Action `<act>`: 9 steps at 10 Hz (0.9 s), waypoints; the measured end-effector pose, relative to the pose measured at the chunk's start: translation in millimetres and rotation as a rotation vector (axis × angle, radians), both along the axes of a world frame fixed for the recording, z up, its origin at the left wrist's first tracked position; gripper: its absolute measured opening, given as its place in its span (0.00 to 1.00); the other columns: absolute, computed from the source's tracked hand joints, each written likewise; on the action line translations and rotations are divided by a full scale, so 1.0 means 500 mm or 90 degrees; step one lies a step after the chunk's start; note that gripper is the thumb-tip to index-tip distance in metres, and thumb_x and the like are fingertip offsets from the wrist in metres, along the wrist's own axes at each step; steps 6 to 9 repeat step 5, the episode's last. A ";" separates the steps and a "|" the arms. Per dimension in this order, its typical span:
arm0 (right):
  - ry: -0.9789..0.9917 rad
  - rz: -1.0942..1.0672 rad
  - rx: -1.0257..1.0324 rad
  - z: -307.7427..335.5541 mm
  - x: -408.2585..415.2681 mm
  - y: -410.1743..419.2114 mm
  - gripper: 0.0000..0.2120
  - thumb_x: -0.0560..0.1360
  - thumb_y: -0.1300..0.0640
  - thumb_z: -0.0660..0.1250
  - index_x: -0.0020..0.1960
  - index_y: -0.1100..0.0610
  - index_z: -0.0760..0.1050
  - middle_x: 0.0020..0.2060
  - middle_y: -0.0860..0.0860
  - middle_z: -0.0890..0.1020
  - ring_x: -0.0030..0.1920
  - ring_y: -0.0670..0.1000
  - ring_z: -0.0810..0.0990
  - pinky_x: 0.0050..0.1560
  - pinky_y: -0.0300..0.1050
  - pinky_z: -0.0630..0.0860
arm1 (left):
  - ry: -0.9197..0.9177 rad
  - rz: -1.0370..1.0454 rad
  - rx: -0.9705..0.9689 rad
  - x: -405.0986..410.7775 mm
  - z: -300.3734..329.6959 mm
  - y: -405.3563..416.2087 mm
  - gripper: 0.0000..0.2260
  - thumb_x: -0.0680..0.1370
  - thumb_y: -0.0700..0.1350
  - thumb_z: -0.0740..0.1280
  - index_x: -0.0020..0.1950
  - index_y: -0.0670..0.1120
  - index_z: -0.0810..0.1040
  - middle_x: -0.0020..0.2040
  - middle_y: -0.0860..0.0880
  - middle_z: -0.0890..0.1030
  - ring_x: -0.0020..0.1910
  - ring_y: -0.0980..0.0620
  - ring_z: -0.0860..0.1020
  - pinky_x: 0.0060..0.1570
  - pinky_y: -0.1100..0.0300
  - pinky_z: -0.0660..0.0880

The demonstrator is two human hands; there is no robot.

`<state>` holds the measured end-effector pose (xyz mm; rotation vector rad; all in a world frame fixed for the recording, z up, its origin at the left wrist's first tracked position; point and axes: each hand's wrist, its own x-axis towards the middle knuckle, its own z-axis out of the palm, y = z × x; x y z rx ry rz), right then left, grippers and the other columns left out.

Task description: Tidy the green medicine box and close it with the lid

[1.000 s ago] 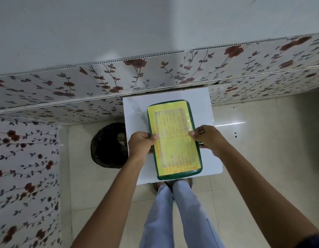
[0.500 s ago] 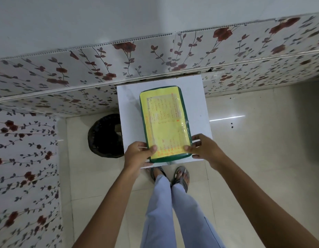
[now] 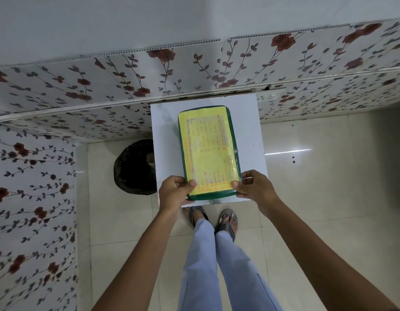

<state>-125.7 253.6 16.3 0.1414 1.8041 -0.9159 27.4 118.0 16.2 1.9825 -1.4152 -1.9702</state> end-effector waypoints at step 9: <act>0.007 -0.002 -0.008 0.006 -0.015 -0.011 0.21 0.68 0.55 0.74 0.56 0.57 0.71 0.55 0.57 0.79 0.53 0.57 0.79 0.55 0.51 0.79 | -0.033 0.009 -0.002 -0.023 0.005 -0.018 0.13 0.71 0.45 0.72 0.51 0.38 0.76 0.55 0.39 0.80 0.52 0.41 0.80 0.42 0.51 0.79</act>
